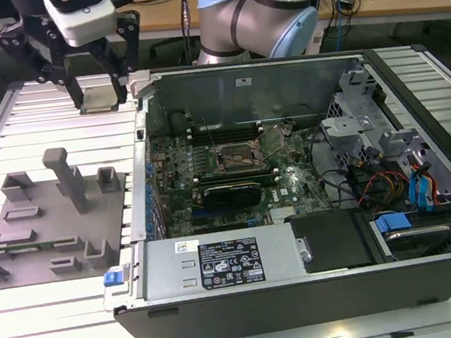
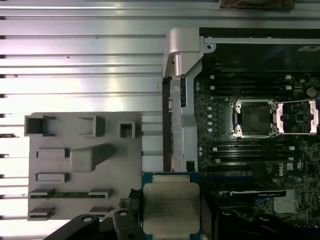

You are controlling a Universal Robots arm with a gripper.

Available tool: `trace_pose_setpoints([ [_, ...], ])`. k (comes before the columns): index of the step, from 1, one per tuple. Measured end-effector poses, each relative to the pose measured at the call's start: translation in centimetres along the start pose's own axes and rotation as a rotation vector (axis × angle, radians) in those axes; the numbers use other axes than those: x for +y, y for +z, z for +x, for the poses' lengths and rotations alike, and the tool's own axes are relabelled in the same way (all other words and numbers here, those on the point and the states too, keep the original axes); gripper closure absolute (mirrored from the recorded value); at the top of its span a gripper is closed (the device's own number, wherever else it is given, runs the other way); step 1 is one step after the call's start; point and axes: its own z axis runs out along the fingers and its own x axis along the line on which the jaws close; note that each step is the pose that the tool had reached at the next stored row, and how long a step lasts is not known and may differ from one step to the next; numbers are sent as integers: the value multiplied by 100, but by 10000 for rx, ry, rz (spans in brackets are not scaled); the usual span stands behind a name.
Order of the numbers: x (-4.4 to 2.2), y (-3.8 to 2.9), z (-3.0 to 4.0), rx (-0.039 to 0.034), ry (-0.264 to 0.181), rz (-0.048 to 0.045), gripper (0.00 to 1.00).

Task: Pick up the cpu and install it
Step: 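Pick up the cpu and move it towards the insertion slot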

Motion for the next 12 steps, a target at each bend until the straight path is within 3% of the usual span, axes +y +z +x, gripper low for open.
trace_pose_setpoints([
  [12,6,13,-394,0,0,0,45],
])
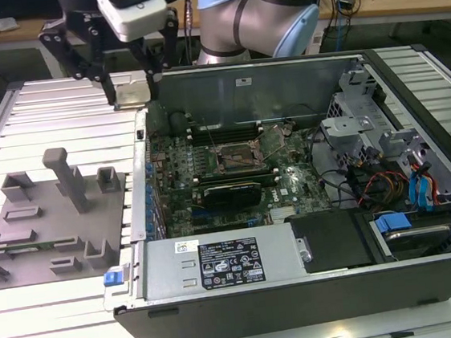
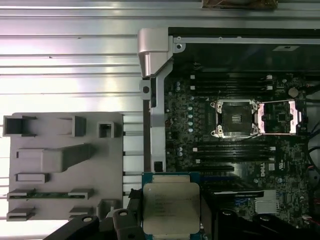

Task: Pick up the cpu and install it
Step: 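Pick up the cpu and move it towards the insertion slot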

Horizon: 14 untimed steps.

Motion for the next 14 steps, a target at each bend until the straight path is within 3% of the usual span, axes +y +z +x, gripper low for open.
trace_pose_setpoints([
  [8,5,10,-293,0,-1,0,45],
  [11,7,15,-473,0,-1,0,45],
  [14,9,19,-595,0,-2,0,45],
])
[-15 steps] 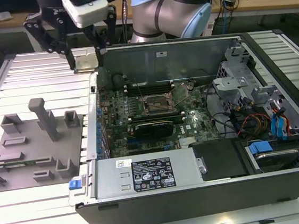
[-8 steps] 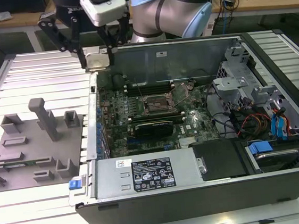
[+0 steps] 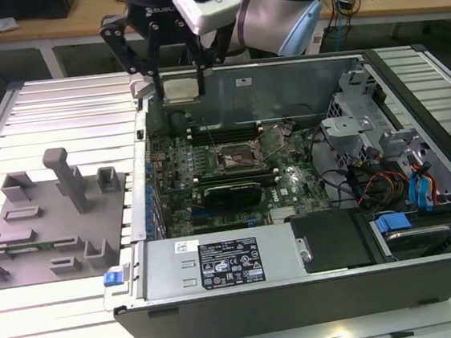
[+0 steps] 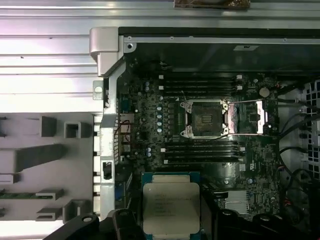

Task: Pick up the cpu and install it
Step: 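Pick up the cpu and move it towards the insertion slot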

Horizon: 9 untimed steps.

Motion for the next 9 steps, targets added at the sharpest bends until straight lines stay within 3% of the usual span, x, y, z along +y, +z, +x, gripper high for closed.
trace_pose_setpoints([
  [9,4,10,-293,0,0,-1,45],
])
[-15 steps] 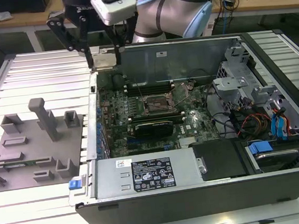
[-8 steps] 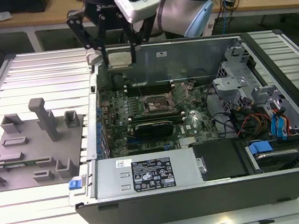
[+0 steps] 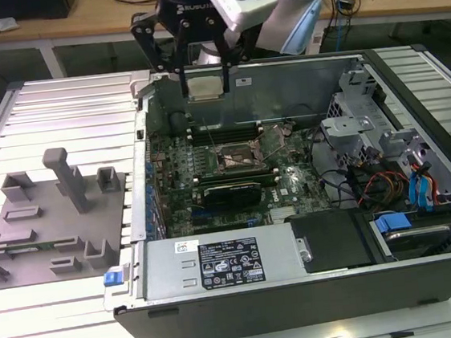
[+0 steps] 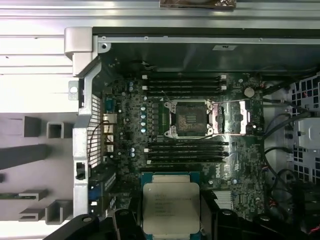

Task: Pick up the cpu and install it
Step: 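Pick up the cpu and move it towards the insertion slot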

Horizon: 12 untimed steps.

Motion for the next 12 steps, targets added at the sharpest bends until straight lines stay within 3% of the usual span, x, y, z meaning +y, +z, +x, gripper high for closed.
trace_pose_setpoints([
  [4,2,4,-140,0,0,1,45],
  [8,5,10,-341,0,2,1,45],
  [12,6,12,-387,0,1,1,45],
])
